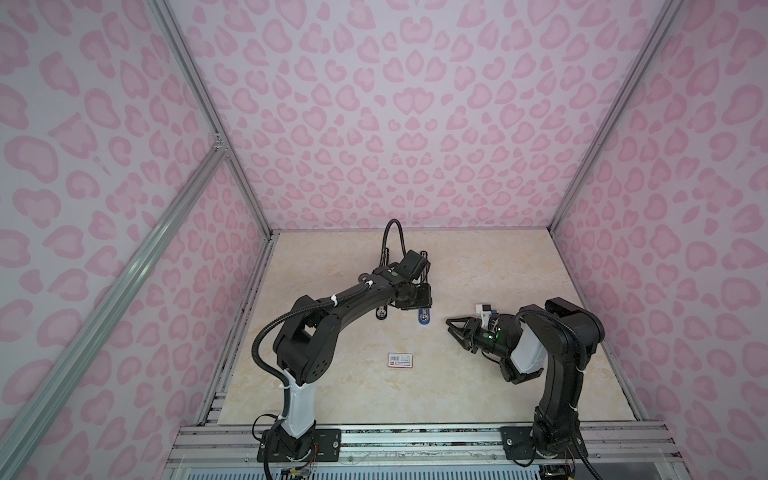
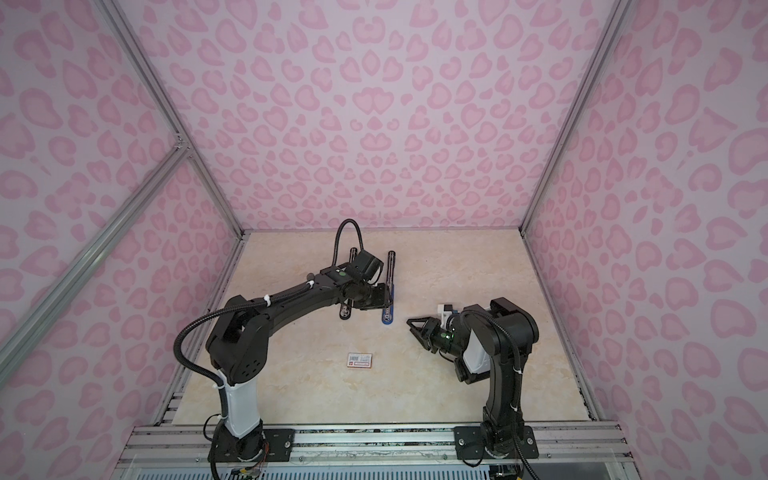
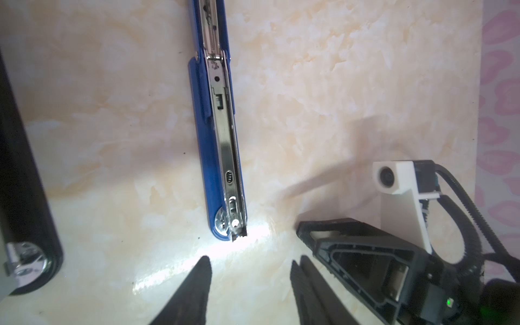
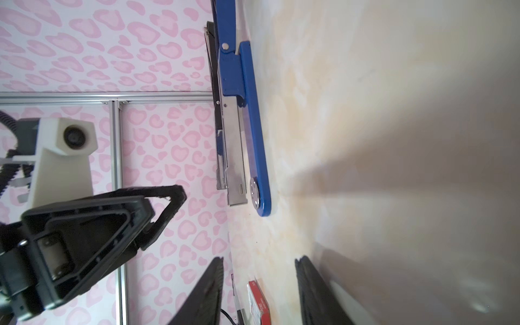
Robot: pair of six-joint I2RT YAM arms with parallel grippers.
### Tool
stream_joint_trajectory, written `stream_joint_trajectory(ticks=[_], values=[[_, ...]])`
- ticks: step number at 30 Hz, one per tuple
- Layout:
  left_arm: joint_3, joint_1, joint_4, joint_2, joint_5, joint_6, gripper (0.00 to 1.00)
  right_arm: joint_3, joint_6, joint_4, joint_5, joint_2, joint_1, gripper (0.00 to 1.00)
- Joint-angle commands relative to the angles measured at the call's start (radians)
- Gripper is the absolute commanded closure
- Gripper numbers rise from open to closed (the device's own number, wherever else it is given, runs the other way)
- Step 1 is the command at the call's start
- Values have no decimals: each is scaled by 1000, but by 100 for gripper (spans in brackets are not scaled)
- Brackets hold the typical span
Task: Load the staples into the stapler
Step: 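Open both grippers and release the flattened blue stapler, then draw both grippers back toward the red staple box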
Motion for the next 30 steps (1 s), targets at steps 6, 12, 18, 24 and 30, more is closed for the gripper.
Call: stream_joint_trajectory(ticks=[6,12,18,24,30], values=[[-183,27,64,-219,-68,16,46,126,-298,-652,84,-263,19,55],[-340,63,106,-369,-69,15,46,219,-463,-970,180,-429,52,55],[-505,80,176,-527,-120,23,34,292,-623,-1227,363,-563,157,54],[-539,138,81,-562,-57,20,17,286,-688,-1303,527,-659,235,48],[-619,168,102,-549,103,28,18,292,-763,-1390,633,-730,317,42]])
